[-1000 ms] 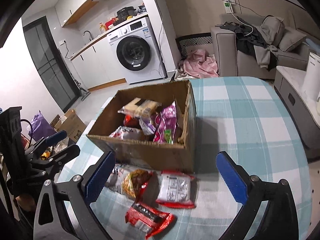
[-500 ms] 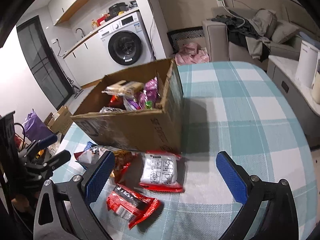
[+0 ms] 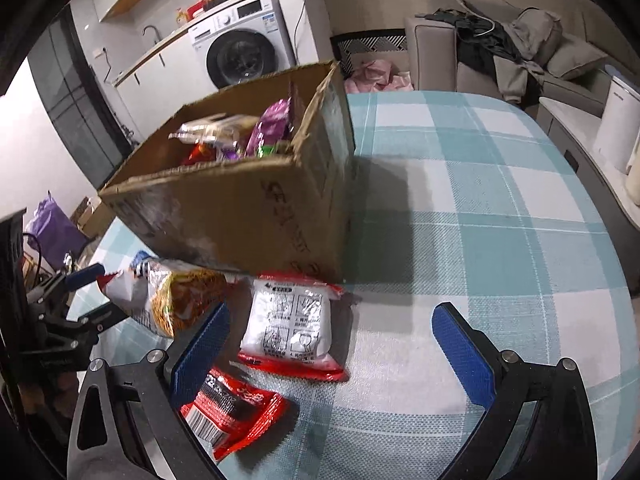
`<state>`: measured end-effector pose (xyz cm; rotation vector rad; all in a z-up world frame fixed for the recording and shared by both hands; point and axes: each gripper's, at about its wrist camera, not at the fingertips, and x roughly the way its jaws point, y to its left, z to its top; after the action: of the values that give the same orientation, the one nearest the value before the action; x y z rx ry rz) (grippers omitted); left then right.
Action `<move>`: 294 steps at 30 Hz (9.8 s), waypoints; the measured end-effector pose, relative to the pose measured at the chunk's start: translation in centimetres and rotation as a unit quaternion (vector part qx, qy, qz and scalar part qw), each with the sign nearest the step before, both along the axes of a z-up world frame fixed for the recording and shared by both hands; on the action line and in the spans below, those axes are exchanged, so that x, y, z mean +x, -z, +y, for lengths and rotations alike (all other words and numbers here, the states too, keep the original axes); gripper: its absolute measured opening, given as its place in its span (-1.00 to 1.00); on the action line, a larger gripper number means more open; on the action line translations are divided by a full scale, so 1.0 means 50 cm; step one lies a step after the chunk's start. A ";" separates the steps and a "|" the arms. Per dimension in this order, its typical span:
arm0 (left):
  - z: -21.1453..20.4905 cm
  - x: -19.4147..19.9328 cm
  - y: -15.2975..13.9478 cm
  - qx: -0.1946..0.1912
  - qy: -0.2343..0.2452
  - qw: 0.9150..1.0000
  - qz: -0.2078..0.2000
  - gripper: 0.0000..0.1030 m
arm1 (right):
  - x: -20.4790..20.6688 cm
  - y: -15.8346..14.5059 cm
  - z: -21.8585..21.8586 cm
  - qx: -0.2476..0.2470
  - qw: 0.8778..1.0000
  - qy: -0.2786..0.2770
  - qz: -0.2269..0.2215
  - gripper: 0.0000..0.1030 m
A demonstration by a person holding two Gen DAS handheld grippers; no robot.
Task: Organize snacks
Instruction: 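Withdraw both grippers from the box toward the remaining snacks, then grasp the blue biscuit pack with the left gripper while the right grasps the white noodle bag, then lift both held packs and carry them over the SF box, then open both grippers to drop the packs into the box, then withdraw both grippers toward the last snacks on the table, then grasp the red snack bag with the right gripper while the left grasps the noodle-print bag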
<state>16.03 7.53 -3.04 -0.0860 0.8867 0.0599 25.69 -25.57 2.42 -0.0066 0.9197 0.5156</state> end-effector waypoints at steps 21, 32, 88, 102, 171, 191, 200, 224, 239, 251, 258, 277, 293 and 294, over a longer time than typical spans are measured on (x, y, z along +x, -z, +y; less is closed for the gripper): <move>0.023 0.045 0.055 0.021 -0.017 0.999 0.028 0.99 | 0.003 0.052 0.034 -0.055 0.998 -0.017 -0.007 0.95; 0.028 0.050 0.067 0.014 -0.021 0.999 0.031 0.99 | -0.004 0.047 0.041 -0.049 0.998 -0.028 -0.011 0.71; 0.001 -0.065 -0.068 -0.017 0.021 0.996 -0.085 -0.19 | -0.176 -0.099 0.073 -0.043 0.973 -0.132 -0.184 -0.08; -0.018 -0.095 -0.119 -0.016 0.025 0.993 -0.114 -0.18 | -0.218 -0.140 0.080 -0.038 0.966 -0.140 -0.214 -0.08; -0.057 0.216 -0.138 -0.027 0.017 0.995 -0.093 -0.16 | 0.095 -0.185 0.153 0.044 0.991 -0.040 -0.117 0.00; -0.070 0.067 -0.181 -0.017 0.022 0.993 -0.114 0.99 | -0.003 -0.222 0.038 0.058 0.989 -0.013 -0.132 0.99; -0.055 -0.030 -0.177 -0.006 0.012 0.993 -0.119 0.99 | -0.070 -0.199 0.028 0.052 0.990 -0.028 -0.129 0.99; -0.082 -0.085 -0.102 0.008 0.021 0.997 -0.076 0.99 | -0.140 -0.059 0.063 -0.026 0.993 -0.106 -0.043 0.99; -0.083 -0.067 -0.071 0.003 0.024 0.998 -0.056 0.99 | -0.136 0.025 0.080 -0.065 0.985 -0.158 -0.004 0.99; -0.099 -0.059 -0.049 0.002 0.032 0.999 -0.044 0.98 | -0.111 0.048 0.068 -0.053 0.989 -0.135 -0.008 0.70; -0.113 -0.061 -0.046 0.001 0.040 0.998 -0.043 0.98 | -0.085 0.032 0.036 -0.039 0.991 -0.131 -0.006 0.34; -0.151 -0.027 -0.033 -0.029 0.049 0.998 -0.025 0.98 | -0.043 -0.008 -0.037 0.027 0.995 -0.093 -0.020 -0.13; -0.225 0.034 -0.009 0.020 0.070 0.997 -0.008 0.99 | -0.032 -0.001 -0.059 0.040 0.996 -0.079 -0.012 -0.13; -0.228 0.041 -0.007 0.029 0.068 0.997 -0.007 0.99 | -0.031 0.000 -0.059 0.039 0.996 -0.078 -0.011 -0.13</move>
<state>18.07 -3.85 -2.70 0.0282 0.8735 -0.0421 24.12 -28.54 2.41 -0.0127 0.8812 0.6960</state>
